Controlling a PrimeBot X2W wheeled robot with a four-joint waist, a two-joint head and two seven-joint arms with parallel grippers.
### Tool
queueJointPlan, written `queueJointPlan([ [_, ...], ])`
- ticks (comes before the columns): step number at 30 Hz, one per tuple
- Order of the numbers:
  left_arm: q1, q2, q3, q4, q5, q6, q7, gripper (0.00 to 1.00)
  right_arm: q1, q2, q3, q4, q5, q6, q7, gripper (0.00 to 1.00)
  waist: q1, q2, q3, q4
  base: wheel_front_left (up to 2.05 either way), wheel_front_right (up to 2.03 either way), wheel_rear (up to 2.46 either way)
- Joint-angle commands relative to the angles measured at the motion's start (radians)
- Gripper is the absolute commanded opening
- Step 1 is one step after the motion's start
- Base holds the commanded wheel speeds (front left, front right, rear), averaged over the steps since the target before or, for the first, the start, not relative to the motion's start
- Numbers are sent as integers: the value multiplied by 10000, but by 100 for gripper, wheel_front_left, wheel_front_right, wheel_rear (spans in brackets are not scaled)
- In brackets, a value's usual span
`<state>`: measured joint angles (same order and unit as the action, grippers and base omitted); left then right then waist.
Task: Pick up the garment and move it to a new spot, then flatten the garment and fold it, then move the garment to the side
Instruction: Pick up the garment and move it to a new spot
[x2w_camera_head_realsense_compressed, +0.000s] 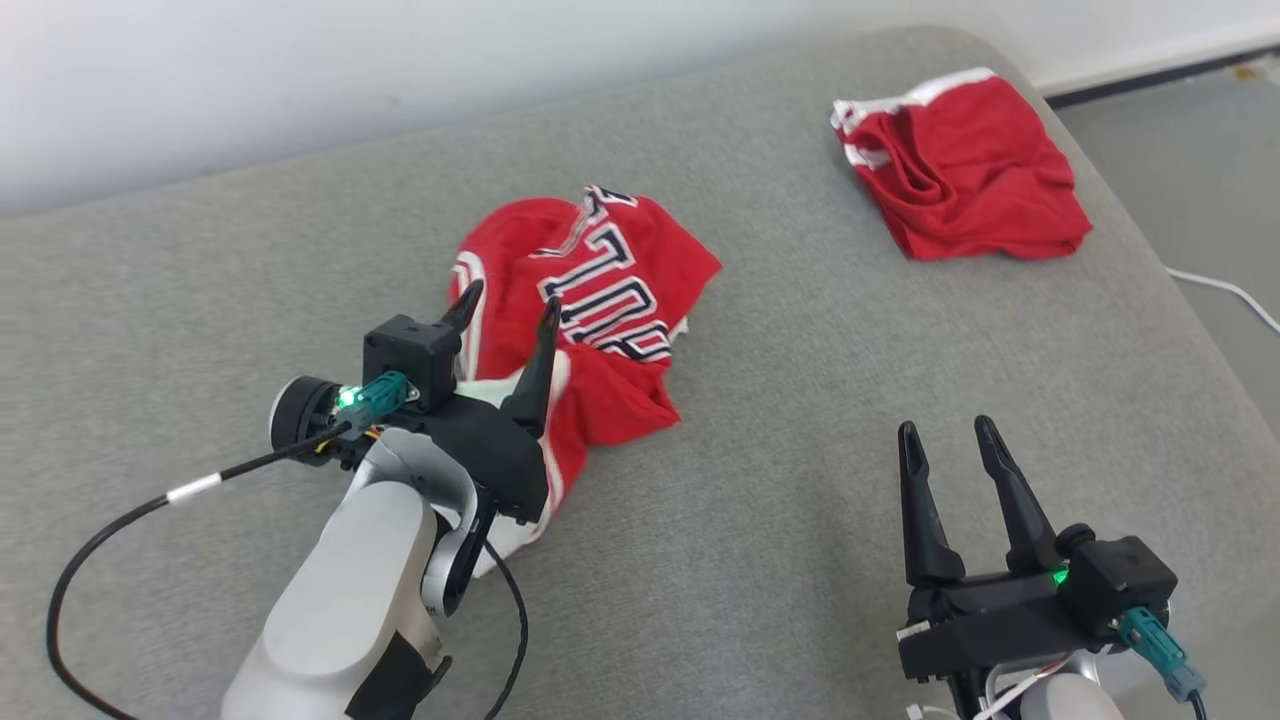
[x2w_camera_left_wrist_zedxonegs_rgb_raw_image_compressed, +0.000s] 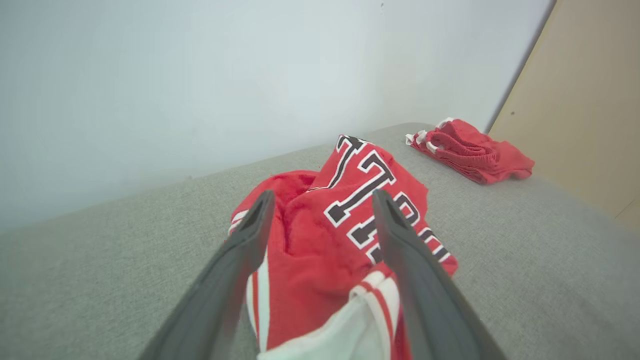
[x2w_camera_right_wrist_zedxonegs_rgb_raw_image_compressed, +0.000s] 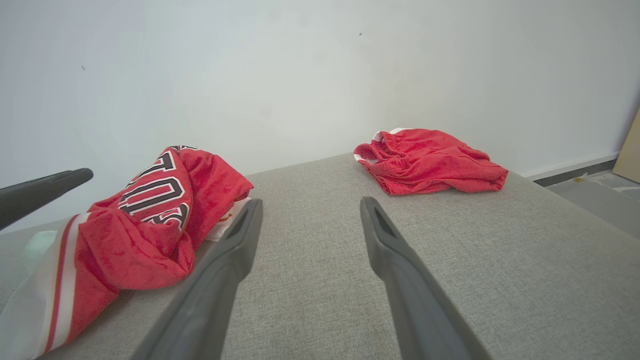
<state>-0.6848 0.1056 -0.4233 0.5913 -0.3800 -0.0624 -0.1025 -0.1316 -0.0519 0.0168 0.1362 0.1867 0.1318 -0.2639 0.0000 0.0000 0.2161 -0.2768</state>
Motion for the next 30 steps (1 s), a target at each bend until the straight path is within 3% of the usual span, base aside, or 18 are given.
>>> queueJointPlan([
  [1,-15,-25,1,-28,-66,-8,-95,100,123,33,-23,-9,-76,-27,1,100,0,0,-396,384,0,0,0],
  [6,303,244,84,-303,-4,86,-674,100,363,23,-166,-95,-123,-27,3,100,0,0,-895,863,0,0,0],
  [21,3209,2039,1055,-2590,-188,642,-1500,100,1069,-66,-412,-283,-179,-27,2,100,0,0,-1814,2149,0,0,0],
  [30,5003,2406,1899,-3981,-300,1147,-1622,100,1254,-106,-378,-280,-190,-27,2,100,0,0,-2125,2585,0,0,0],
])
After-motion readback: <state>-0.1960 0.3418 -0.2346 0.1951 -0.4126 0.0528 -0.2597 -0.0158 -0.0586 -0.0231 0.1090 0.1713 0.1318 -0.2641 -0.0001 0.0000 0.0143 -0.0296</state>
